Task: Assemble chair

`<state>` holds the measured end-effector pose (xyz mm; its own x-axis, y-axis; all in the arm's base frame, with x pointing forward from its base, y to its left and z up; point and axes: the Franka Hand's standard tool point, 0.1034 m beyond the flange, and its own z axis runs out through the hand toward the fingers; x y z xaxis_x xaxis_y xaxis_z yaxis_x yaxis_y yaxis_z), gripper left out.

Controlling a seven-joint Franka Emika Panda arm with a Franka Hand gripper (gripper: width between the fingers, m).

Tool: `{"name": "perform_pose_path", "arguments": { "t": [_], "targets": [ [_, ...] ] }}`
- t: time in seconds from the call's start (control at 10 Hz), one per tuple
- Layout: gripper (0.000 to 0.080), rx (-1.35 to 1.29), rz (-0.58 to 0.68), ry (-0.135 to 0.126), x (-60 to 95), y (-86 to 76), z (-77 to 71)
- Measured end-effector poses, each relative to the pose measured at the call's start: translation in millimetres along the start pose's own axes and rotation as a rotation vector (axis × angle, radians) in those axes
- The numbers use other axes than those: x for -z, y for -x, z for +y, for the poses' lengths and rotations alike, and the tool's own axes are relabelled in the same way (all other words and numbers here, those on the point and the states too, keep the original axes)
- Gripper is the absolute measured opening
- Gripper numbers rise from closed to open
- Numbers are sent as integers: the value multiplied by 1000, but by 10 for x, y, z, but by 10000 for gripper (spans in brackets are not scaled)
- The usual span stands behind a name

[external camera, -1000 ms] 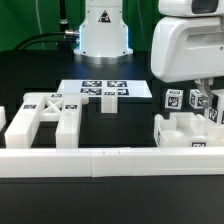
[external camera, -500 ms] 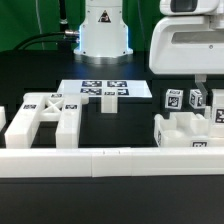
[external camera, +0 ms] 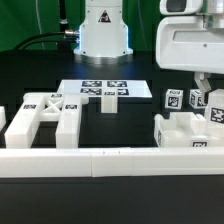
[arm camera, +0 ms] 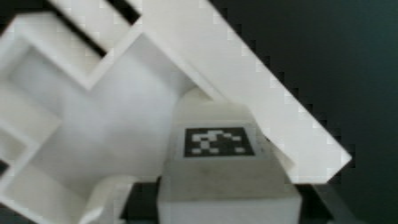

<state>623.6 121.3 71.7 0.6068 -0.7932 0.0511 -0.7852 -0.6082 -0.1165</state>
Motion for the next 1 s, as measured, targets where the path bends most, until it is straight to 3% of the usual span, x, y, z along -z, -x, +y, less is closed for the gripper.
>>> {"name": "perform_pose_path", "arguments": {
  "t": [0.4, 0.5, 0.6, 0.7, 0.8, 1.0],
  "targets": [
    [285, -207, -7, -5, -1, -6, 4],
    [374, -182, -7, -5, -2, -4, 4],
    [558, -140, -7, -5, -1, -5, 3],
    [558, -107, -11, 1, 11, -7, -5],
    [633, -29, -9, -4, 30, -35, -24],
    [645, 219, -3, -8, 50, -69, -42]
  ]
}}
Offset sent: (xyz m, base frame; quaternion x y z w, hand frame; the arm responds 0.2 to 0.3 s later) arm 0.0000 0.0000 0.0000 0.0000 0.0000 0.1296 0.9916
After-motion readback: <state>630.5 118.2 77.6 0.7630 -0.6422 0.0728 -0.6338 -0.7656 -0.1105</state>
